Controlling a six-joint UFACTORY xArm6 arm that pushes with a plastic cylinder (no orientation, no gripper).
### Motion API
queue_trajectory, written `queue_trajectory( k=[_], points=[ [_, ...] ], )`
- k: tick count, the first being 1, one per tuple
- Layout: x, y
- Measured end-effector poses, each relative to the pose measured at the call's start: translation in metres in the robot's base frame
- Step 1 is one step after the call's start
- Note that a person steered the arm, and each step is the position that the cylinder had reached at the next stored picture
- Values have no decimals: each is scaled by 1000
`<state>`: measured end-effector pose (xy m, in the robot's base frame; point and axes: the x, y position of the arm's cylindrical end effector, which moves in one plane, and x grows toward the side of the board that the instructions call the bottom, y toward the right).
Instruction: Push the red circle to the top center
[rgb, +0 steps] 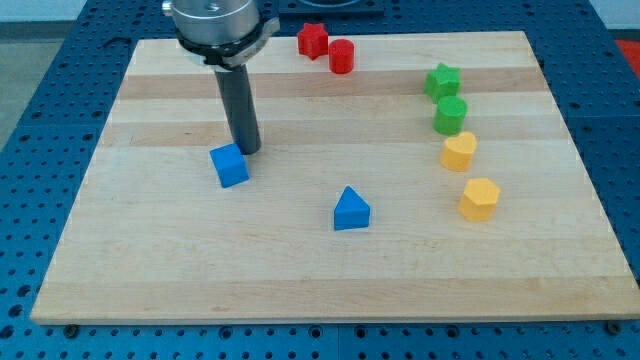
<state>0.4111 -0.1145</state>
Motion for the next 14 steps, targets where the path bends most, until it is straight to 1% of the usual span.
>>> queue_trajectory(
  k=[1,2,3,4,5,6,7,8,11,13,14],
  points=[
    [10,-5],
    [23,14],
    [20,61],
    [15,121],
    [-16,129],
    [-70,114],
    [-110,97],
    [-124,75],
    [-135,74],
    [-135,125],
    [-145,134]
  ],
)
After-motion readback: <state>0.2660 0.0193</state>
